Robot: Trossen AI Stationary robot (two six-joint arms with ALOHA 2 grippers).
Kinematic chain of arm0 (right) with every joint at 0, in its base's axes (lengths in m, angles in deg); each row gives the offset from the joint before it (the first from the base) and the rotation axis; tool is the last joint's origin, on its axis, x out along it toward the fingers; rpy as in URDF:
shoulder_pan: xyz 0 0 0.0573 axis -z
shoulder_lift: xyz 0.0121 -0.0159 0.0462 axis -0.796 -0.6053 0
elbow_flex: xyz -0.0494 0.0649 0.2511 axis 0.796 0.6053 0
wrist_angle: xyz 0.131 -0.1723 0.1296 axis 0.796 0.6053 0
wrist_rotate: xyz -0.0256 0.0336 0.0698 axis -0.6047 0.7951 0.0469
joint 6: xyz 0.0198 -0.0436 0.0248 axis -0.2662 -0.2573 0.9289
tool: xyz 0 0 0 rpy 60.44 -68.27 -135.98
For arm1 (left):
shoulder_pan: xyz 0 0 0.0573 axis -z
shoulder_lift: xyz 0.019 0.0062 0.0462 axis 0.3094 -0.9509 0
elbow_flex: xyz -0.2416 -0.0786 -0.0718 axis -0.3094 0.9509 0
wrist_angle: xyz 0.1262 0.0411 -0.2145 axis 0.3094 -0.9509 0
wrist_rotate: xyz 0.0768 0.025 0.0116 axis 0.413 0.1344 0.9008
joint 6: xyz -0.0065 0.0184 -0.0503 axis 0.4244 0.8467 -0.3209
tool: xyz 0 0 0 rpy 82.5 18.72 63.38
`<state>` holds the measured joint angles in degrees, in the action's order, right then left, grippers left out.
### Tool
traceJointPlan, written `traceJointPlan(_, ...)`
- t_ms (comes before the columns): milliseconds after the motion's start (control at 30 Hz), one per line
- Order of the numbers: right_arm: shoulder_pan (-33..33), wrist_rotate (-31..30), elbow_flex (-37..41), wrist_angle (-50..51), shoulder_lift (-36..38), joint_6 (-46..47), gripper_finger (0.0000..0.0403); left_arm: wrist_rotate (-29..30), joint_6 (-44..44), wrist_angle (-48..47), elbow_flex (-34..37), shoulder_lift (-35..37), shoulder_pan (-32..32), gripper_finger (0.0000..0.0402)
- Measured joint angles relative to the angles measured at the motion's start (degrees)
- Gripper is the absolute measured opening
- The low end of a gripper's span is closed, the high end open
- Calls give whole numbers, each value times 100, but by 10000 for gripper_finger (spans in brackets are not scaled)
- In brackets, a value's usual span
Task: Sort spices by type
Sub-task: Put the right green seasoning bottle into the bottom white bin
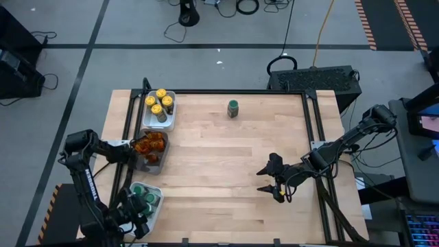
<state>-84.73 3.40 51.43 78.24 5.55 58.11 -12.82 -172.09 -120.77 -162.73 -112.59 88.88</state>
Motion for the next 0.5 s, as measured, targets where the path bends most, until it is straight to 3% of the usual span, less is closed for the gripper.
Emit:
traceJointPlan(300,1,-1,0,0,0,-36,290,-84,0,-43,2,-8,-7,221)
traceJointPlan(500,2,-1,0,0,0,-49,290,-89,2,-136,4,-54,-7,259)
